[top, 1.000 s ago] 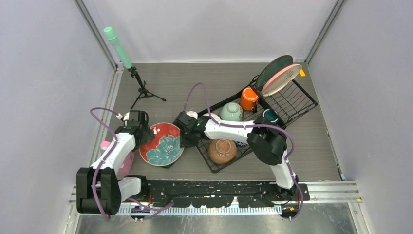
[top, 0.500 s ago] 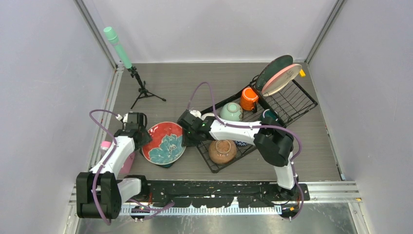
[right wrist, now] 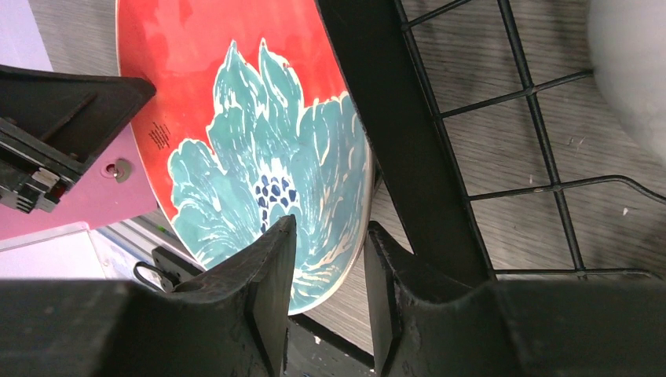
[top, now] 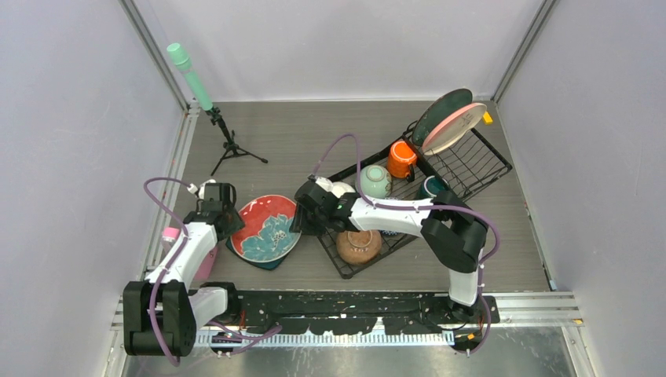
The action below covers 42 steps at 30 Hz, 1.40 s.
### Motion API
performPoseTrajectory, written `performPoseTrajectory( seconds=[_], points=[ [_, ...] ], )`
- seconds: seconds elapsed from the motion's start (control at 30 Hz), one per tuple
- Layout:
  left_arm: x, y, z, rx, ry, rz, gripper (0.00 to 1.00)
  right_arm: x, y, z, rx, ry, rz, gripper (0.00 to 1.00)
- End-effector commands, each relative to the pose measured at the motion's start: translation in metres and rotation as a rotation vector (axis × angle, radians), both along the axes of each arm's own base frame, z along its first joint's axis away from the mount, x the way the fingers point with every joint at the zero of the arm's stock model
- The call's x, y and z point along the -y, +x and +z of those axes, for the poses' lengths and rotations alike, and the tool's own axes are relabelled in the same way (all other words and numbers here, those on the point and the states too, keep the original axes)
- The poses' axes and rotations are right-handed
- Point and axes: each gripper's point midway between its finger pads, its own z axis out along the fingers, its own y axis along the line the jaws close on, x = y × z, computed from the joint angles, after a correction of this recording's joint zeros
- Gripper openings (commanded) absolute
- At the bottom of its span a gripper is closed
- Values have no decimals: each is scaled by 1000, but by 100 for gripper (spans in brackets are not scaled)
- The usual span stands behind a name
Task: Load the mixed dishes into the dish rack
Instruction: Pick up the plate at the center of the board.
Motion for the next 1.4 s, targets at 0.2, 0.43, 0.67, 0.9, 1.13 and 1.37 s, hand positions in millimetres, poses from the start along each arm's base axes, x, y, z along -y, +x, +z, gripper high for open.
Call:
performPoseTrajectory(
  seconds=[0.2, 0.43, 0.67, 0.9, 1.13, 1.37],
  points=[
    [52, -3, 5, 25, -240, -119, 28, -30, 30, 21, 33, 214, -142, 41],
    [54, -4, 3, 27, -252, -127, 25, -46, 32, 15, 5, 280, -149, 37],
    [56, -2, 6, 37, -259, -140, 24, -58, 30, 7, -17, 320, -127, 34],
    [58, 0, 8, 46, -264, -145, 23, -61, 29, 4, -3, 306, -87, 31],
    [58, 2, 10, 53, -267, -149, 22, -68, 20, 6, -7, 296, 6, 30],
    [57, 2, 12, 60, -259, -149, 22, -67, 21, 24, 51, 284, 58, 12]
  ],
)
